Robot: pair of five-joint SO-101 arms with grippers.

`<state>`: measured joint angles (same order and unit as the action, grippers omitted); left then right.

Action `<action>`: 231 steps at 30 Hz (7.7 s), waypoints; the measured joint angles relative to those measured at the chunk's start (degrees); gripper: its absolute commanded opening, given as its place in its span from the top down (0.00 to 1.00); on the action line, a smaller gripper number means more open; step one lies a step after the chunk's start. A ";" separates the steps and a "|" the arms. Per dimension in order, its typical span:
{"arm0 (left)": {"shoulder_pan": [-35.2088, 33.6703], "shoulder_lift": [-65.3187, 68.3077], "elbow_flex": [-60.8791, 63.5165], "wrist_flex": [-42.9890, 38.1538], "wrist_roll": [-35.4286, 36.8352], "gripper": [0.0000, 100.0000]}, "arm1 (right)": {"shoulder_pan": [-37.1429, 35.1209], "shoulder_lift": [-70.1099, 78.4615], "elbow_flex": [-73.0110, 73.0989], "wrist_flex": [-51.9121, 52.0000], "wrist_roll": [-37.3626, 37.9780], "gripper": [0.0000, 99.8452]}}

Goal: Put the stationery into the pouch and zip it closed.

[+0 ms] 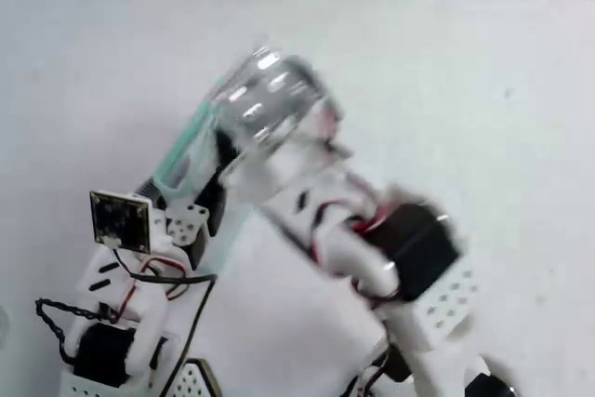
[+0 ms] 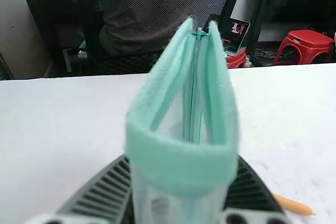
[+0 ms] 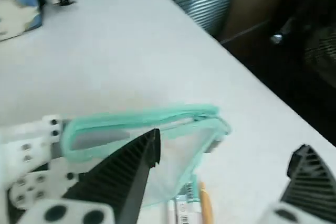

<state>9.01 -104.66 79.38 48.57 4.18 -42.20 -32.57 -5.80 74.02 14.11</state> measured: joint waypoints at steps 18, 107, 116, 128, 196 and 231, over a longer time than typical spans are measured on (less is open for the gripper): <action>-3.08 -0.09 2.81 -2.20 0.00 0.82 | 27.87 41.32 -0.62 4.13 17.41 0.77; 4.31 0.53 1.93 3.60 0.00 0.78 | -6.51 -22.07 28.57 -37.89 -2.73 0.98; 4.75 0.53 1.93 3.60 0.00 0.78 | -13.10 -8.79 24.53 -38.07 -2.90 0.98; 2.73 0.53 1.93 3.60 0.00 0.78 | -8.97 -12.22 32.09 -37.19 -2.90 0.98; -16.53 0.53 1.05 1.67 4.22 0.79 | 8.53 75.52 -24.00 -2.81 2.73 0.83; -1.85 0.00 0.97 2.37 3.96 0.78 | 8.35 28.48 -34.81 23.74 2.73 0.98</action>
<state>7.16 -104.66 80.35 50.95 8.13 -33.85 -4.09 -40.62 97.76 16.84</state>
